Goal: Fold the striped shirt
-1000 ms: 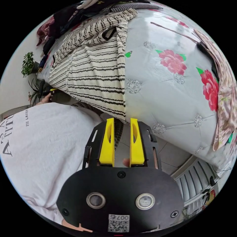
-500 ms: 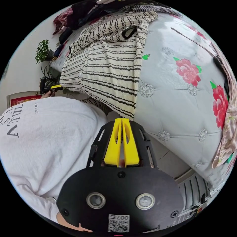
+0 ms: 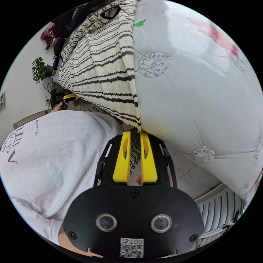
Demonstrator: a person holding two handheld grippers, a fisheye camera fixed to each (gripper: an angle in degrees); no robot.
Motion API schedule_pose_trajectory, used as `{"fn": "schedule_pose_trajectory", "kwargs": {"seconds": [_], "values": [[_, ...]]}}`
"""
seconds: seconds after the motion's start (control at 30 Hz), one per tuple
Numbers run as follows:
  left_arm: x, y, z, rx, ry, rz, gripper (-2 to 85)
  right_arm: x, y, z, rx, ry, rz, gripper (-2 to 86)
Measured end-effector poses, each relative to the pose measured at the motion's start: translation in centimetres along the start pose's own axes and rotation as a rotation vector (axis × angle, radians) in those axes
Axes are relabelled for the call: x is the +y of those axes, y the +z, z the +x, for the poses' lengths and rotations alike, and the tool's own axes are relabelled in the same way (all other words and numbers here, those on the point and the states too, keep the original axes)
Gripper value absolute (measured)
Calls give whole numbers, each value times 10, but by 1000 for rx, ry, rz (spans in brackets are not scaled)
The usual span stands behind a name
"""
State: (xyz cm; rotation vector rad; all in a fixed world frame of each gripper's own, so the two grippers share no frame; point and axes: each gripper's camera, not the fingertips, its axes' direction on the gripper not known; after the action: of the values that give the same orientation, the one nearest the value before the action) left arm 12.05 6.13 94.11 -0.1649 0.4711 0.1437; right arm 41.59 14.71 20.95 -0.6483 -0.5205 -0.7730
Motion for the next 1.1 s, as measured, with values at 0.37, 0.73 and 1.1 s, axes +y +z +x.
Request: {"fn": "schedule_pose_trajectory", "kwargs": {"seconds": [0.37, 0.73, 1.1], "values": [[-37, 5, 21, -23, 171, -84, -5, -3, -1, 6, -167, -120, -11, 9], [45, -85, -13, 216, 51, 43, -9, 48, -84, 12, -274, -176, 185, 54], [64, -98, -27, 202, -119, 127, 60, 63, -48, 27, -106, -68, 100, 72]]}}
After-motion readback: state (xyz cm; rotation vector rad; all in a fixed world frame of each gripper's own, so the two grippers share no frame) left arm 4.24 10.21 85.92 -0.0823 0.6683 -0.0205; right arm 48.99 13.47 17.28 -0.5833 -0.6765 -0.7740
